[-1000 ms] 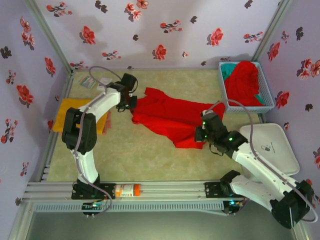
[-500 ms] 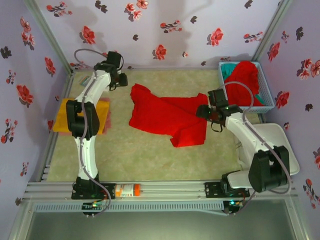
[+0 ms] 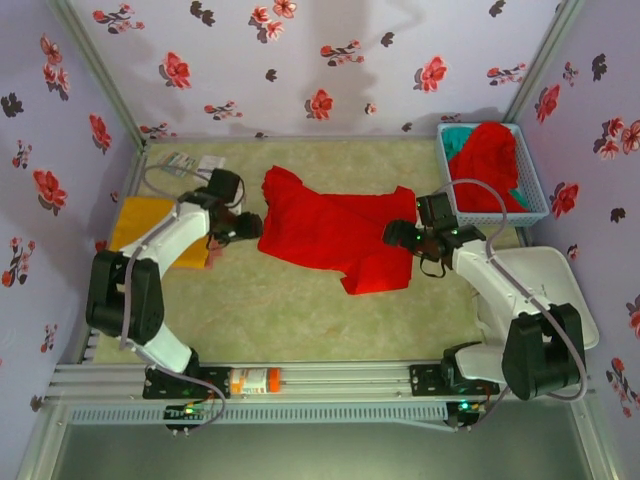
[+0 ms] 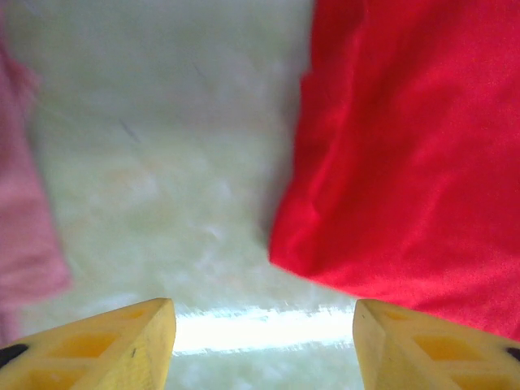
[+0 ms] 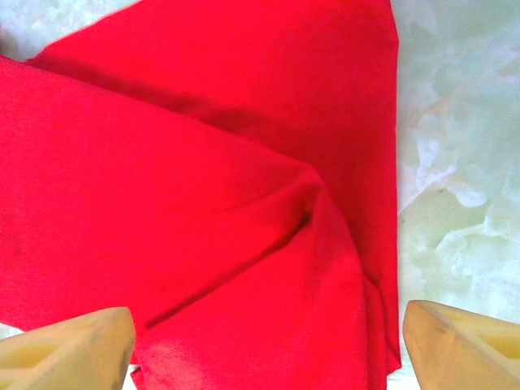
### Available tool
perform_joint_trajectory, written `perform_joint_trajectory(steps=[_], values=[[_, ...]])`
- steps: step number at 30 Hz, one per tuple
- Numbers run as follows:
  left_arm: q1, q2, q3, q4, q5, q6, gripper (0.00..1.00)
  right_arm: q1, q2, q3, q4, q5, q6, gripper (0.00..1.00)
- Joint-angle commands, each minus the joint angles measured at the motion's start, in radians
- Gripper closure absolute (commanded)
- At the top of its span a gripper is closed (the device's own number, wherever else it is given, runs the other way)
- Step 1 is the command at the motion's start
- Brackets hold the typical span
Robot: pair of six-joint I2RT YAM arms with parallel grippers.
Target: Fold and stack the t-shirts
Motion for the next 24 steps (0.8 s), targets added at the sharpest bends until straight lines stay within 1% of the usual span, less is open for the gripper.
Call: perform_joint_trajectory(steps=[1,4,9,13,15,20,22,24], values=[[-0.039,-0.005,-0.128,0.161,0.082,-0.108,0.4,0.012,-0.019,-0.031,0.048,-0.027,0.034,0.14],[-0.069,0.026,-0.182,0.25,0.103,-0.159,0.4,0.023,-0.015,-0.045,0.056,-0.028,0.041,0.14],[-0.093,0.114,-0.186,0.349,0.101,-0.198,0.39,0.035,-0.028,-0.062,0.056,-0.022,0.052,0.14],[-0.099,0.14,-0.18,0.405,0.052,-0.212,0.39,0.049,-0.06,-0.101,0.052,-0.007,0.082,0.14],[-0.1,0.152,-0.171,0.418,0.031,-0.212,0.39,0.062,-0.073,-0.12,0.03,0.025,0.103,0.15],[-0.099,0.21,-0.117,0.423,0.012,-0.202,0.47,0.124,-0.084,-0.185,0.01,0.069,0.158,0.17],[-0.099,0.232,-0.093,0.423,0.009,-0.197,0.52,0.138,-0.087,-0.212,0.019,0.08,0.172,0.2],[-0.099,0.248,-0.071,0.425,-0.004,-0.194,0.58,0.149,-0.086,-0.243,0.052,0.063,0.194,0.23]])
